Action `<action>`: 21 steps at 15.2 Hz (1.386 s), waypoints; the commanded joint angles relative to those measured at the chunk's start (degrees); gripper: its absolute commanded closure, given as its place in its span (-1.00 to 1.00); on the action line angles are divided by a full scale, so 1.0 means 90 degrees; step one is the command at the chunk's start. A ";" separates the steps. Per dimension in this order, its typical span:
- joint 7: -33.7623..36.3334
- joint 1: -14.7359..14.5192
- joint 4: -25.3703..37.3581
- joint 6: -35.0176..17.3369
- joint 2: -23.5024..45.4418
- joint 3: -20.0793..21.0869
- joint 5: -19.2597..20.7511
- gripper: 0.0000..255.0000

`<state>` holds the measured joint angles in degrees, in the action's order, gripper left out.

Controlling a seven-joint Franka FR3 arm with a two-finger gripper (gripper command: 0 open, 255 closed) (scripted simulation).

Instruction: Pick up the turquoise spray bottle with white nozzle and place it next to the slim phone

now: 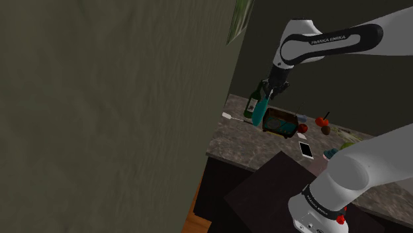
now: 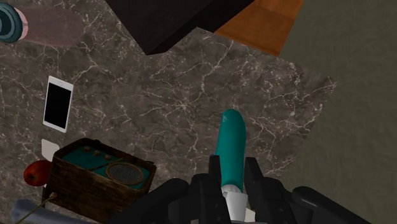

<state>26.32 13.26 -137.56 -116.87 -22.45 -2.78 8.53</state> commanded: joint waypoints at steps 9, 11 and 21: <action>-0.0099 -0.0016 0.0728 0.0892 -0.0166 0.0025 -0.0055 1.00; -0.0117 -0.0019 0.0886 0.1065 -0.0182 0.0029 -0.0064 1.00; -0.0906 0.0275 0.1070 0.1413 -0.0449 -0.0517 0.0151 1.00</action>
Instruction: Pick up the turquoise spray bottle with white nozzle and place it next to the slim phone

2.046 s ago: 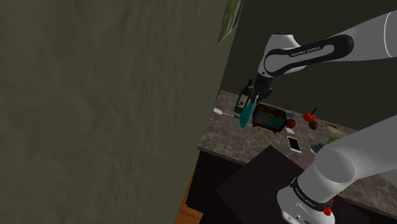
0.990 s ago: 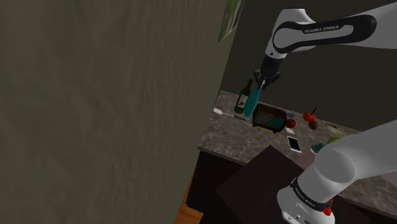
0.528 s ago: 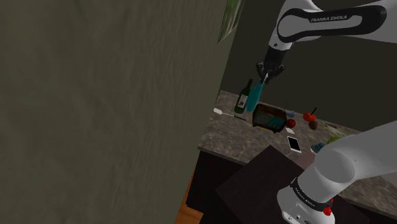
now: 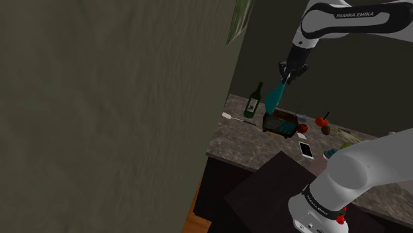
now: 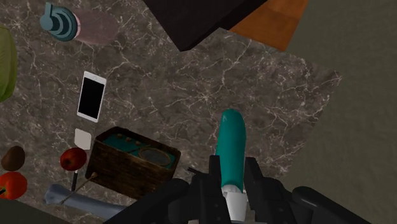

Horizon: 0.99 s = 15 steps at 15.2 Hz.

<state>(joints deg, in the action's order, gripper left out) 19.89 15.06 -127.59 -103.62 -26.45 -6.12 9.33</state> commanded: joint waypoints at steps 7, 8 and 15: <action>-0.1267 0.0480 -0.0023 -0.0156 -0.0066 -0.0970 0.0387 1.00; -0.1424 0.0534 0.0008 -0.0174 -0.0045 -0.1091 0.0427 1.00; -0.2557 0.0850 0.0414 -0.0317 0.0302 -0.1973 0.0600 1.00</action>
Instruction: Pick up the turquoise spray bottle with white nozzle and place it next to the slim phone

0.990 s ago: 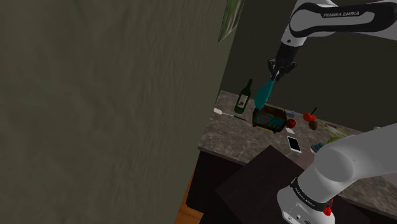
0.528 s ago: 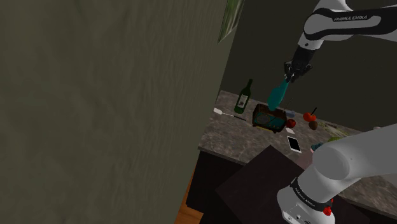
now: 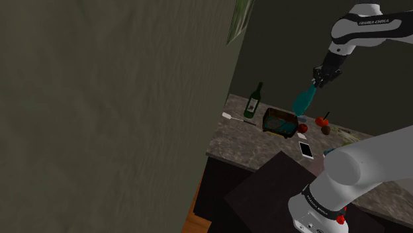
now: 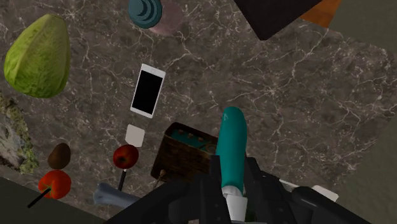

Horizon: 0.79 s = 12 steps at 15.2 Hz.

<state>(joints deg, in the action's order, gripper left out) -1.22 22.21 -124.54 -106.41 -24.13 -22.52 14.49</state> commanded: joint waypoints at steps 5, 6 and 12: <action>-0.0883 0.0192 0.0371 -0.0182 0.0406 -0.0684 0.0008 1.00; -0.0876 0.0196 0.0289 -0.0267 0.0410 -0.0695 0.0016 1.00; -0.0838 0.0218 -0.0174 -0.0783 0.0465 -0.0770 0.0055 1.00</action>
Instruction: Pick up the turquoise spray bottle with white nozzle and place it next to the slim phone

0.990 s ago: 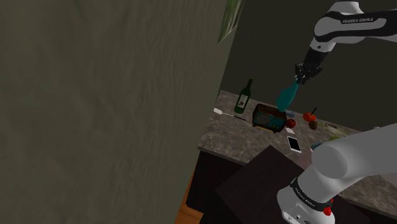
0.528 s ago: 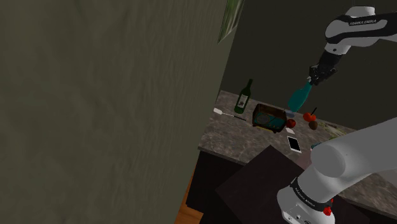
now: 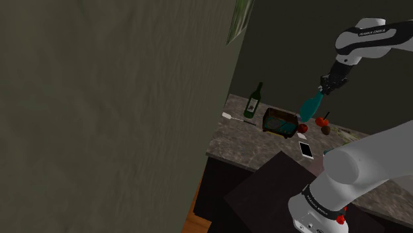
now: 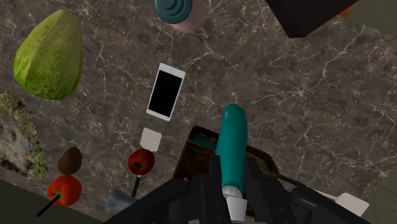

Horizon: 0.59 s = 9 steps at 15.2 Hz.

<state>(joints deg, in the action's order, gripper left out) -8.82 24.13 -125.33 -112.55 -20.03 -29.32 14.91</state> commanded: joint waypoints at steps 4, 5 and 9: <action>0.0023 0.0016 -0.0370 -0.0451 0.0079 -0.0072 0.0027 1.00; 0.0026 0.0018 -0.0438 -0.0539 0.0100 -0.0087 0.0031 1.00; 0.0034 0.0023 -0.0698 -0.0897 0.0203 -0.0151 0.0038 1.00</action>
<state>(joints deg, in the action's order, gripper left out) -8.53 24.38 -131.19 -119.82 -18.57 -30.53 15.31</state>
